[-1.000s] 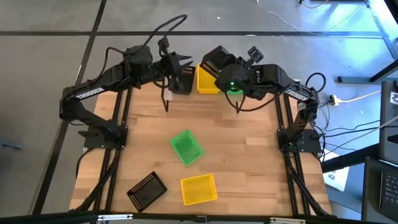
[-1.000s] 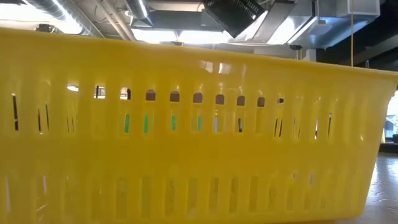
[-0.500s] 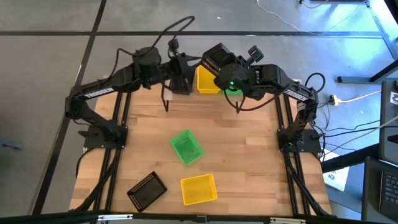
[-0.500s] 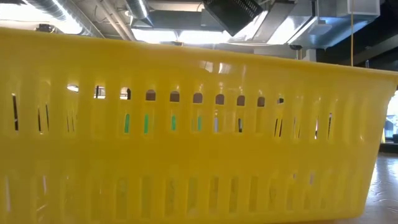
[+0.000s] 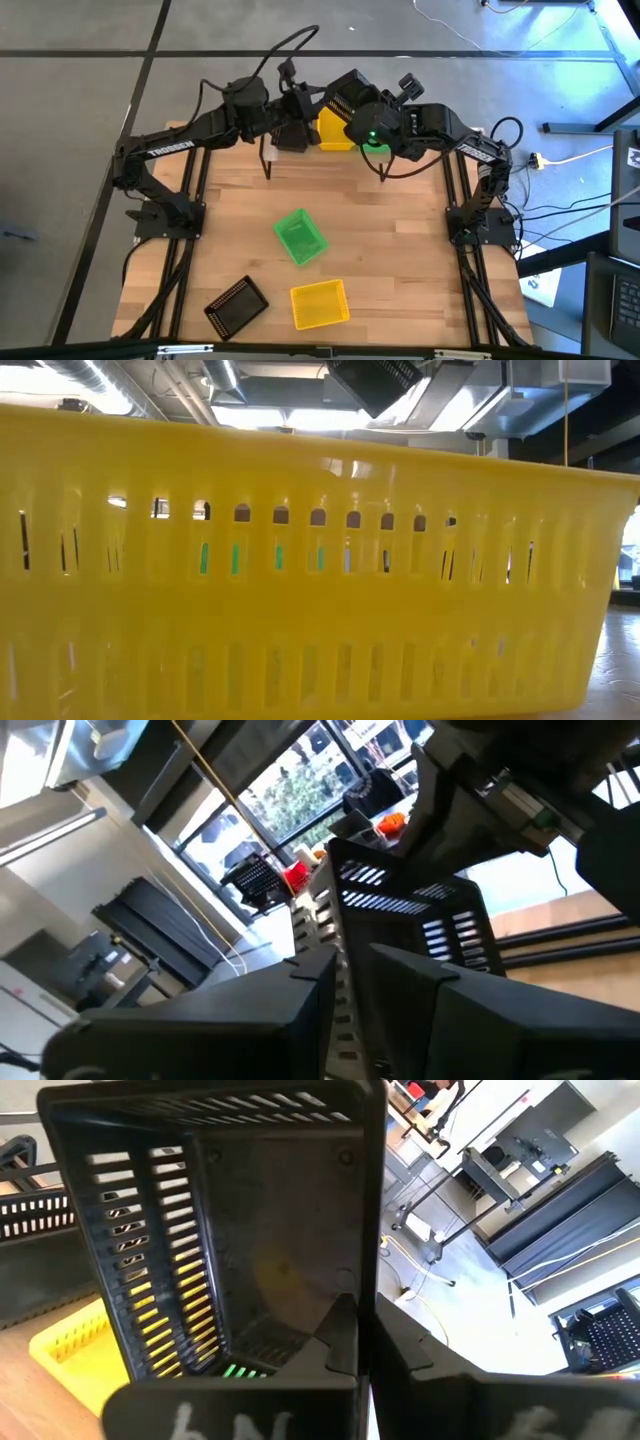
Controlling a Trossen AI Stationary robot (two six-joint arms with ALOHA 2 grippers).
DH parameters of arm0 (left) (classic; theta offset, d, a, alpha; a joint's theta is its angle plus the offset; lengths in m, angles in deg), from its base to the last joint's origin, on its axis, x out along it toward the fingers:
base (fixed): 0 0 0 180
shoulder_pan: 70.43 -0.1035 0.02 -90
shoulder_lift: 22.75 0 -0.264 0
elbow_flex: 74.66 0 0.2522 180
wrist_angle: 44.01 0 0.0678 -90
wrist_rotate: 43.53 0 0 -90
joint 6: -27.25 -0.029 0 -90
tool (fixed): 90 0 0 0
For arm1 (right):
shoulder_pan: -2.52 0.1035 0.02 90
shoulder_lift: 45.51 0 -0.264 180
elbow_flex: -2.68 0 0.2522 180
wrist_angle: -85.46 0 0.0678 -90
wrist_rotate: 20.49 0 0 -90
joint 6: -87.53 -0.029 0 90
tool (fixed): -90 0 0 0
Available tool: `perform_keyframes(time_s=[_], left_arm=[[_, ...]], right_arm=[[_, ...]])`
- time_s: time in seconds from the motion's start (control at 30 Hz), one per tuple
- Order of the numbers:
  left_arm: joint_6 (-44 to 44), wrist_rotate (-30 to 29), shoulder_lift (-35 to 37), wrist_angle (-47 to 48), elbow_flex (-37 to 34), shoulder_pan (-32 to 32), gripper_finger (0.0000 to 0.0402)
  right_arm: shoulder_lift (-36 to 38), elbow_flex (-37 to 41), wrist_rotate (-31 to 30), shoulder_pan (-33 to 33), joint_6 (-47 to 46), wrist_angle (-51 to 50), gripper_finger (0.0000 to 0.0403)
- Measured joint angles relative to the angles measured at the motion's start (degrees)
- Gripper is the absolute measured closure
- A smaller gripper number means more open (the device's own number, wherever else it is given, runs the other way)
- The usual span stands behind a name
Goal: Stack baskets on shelf by color
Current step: Stack the top black bin on top of the other black bin on the shelf
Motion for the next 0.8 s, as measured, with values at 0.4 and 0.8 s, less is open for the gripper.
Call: perform_keyframes(time_s=[0.4,0.8], left_arm=[[0.62,0.18,0.00,0.74,0.00,-1.06,0.0345],[4.60,3.83,0.00,0.92,0.00,-2.49,0.0345]], right_arm=[[0.00,-0.02,0.00,0.01,0.00,0.00,0.0402],[0.02,-0.02,0.00,0.00,0.00,0.00,0.0402]])
